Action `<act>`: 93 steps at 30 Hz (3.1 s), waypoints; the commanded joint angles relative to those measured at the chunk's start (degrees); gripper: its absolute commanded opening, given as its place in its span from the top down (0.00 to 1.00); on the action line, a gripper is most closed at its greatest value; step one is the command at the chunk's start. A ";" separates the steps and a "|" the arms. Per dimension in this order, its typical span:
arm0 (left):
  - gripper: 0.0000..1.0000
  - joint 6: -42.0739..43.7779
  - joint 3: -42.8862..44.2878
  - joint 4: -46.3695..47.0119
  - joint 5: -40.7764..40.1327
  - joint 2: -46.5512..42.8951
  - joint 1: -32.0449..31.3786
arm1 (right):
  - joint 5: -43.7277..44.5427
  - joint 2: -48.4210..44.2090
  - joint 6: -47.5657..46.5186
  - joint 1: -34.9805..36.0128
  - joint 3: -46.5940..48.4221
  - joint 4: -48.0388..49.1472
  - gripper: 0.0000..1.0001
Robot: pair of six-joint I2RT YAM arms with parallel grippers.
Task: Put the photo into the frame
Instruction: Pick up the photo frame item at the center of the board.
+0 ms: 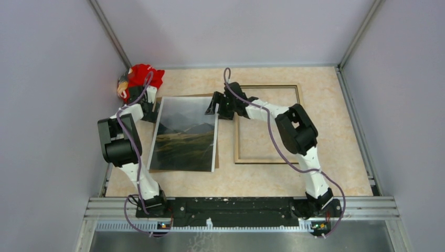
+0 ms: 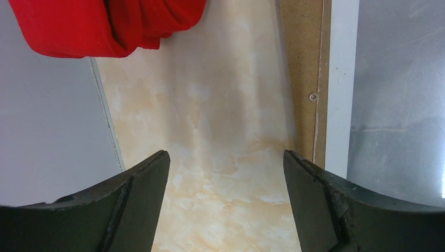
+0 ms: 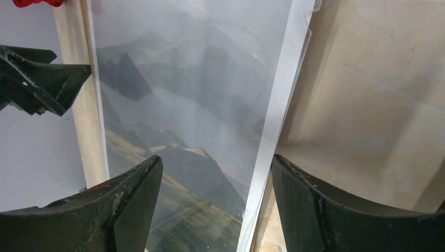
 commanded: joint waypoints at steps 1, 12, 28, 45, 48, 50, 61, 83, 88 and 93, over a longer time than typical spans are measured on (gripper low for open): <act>0.13 -0.17 -2.67 -3.83 1.21 1.04 -0.13 | 1.90 -5.38 -3.89 2.17 2.81 -1.57 0.25; 0.13 0.00 -2.85 -4.30 1.95 0.97 -0.22 | 10.75 -3.88 -12.36 6.51 12.75 -13.65 0.25; 0.13 0.07 -3.02 -5.11 3.02 0.43 -0.25 | 23.17 2.25 -22.27 12.06 26.42 -26.67 0.25; 0.13 -0.13 -2.84 -5.71 3.59 0.17 -0.25 | 21.66 0.00 -21.77 14.40 26.32 -23.94 0.27; 0.12 -0.20 -2.69 -5.97 3.64 -0.01 -0.24 | 14.11 -3.18 -16.46 12.79 20.05 -16.94 0.27; 0.12 -0.29 -2.61 -6.25 3.64 -0.02 -0.29 | 7.15 -5.98 -11.10 10.87 14.18 -9.57 0.27; 0.12 -0.63 -2.51 -7.20 6.30 0.25 -0.28 | -11.38 -11.28 9.88 5.28 -5.94 26.30 0.32; 0.01 2.51 11.08 -22.50 9.22 -6.35 1.40 | -16.01 -10.85 11.04 1.05 -2.56 21.12 1.00; 0.02 3.22 18.21 -29.95 14.95 -8.94 0.98 | -21.01 -17.40 2.03 -3.62 2.21 4.98 1.00; 0.02 1.52 18.50 -31.83 15.92 -10.43 -5.92 | -24.92 -28.62 -8.88 -11.28 -0.59 -11.87 1.00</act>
